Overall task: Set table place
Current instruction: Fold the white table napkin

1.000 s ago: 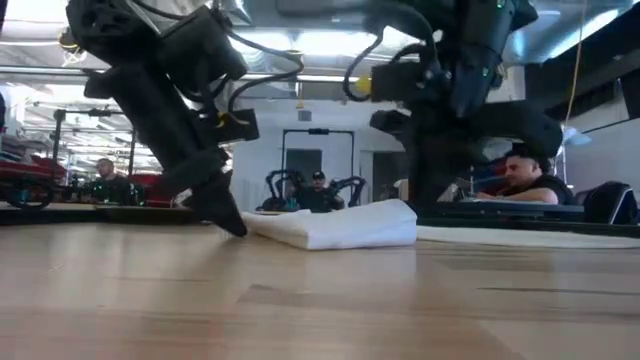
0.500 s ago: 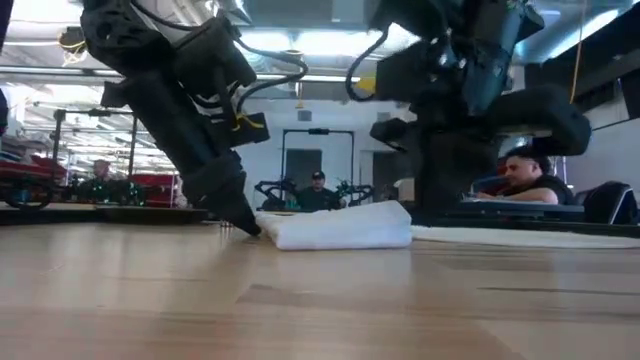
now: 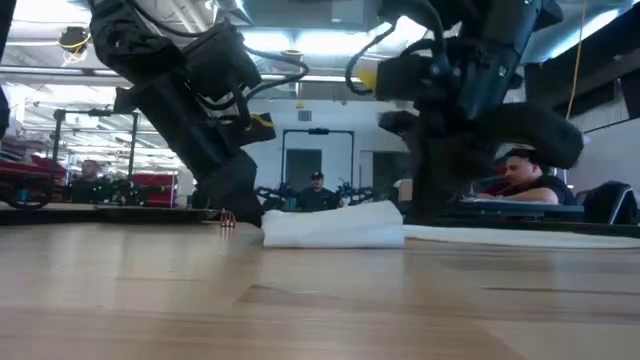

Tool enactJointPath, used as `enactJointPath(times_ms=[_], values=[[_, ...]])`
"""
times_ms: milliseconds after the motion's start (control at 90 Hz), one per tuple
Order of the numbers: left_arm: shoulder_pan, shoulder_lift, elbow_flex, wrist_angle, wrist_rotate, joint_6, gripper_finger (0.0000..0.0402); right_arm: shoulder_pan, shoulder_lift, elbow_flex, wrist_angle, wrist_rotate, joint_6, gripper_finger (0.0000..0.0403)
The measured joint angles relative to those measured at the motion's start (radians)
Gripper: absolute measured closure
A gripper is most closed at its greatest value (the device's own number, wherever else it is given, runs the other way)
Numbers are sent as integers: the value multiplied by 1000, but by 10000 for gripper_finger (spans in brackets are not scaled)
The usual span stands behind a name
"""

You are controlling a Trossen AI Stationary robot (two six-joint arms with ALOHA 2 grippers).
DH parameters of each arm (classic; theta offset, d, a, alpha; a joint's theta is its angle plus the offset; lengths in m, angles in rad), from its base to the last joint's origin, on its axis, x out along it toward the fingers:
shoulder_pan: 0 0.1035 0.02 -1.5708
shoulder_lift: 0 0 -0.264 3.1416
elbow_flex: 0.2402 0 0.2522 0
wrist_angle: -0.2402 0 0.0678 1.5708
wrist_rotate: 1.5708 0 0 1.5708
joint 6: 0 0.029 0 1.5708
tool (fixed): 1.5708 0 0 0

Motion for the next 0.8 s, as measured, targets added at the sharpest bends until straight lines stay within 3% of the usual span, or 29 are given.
enactJointPath(times_ms=[500, 800], values=[[27, -2, 0, 83, 3, 21, 402, -11, 10, 0, 93, -79, -27, 403], [29, -2, 1, 77, 5, 23, 402, -11, 92, 0, 120, -23, -9, 403]])
